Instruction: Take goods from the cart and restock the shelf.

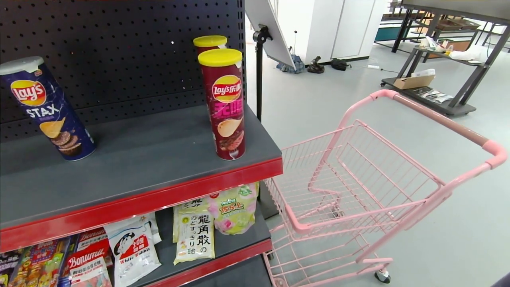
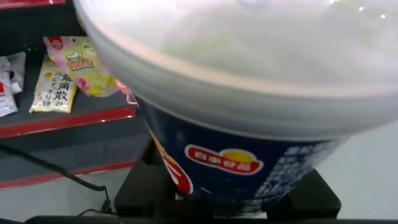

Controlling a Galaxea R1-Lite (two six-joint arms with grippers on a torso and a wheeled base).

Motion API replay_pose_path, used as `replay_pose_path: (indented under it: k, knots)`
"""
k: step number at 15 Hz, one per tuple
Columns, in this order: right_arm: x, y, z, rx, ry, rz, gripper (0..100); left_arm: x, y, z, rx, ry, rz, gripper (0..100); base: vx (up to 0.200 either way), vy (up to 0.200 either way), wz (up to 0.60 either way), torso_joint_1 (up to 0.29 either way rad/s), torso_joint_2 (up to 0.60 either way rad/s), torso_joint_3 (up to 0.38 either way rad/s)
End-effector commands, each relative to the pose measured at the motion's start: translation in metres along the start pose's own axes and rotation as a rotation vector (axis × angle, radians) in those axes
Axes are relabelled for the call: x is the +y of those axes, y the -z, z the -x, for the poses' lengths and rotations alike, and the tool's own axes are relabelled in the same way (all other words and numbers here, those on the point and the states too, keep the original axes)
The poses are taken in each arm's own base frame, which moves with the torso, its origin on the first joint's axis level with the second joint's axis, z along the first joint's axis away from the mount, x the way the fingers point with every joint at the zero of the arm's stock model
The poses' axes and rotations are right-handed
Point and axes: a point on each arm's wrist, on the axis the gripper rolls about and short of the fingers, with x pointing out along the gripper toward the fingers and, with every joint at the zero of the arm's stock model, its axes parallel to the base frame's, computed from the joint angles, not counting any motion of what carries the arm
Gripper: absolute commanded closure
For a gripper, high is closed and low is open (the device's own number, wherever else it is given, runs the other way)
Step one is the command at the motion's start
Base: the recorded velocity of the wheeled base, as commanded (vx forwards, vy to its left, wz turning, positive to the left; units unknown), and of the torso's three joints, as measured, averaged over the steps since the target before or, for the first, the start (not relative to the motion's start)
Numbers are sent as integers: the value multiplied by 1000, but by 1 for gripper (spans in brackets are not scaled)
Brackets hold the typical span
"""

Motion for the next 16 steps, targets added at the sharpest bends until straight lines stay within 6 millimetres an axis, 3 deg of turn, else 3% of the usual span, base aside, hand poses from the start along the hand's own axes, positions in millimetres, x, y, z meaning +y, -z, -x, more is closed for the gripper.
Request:
replay_pose_path:
  k: [1,13,16]
  knots:
    - [0,1,1,-4,-3,0,100,0,0,0,1,1,-1,0,0,0,0,227,-583,-369]
    - [0,0,-8,48,-12,0,100,0,0,0,1,3,-4,0,0,0,0,179,-435,-261]
    - [0,1,-10,57,-9,2,100,0,0,0,1,1,-4,0,0,0,600,28,-51,-35]
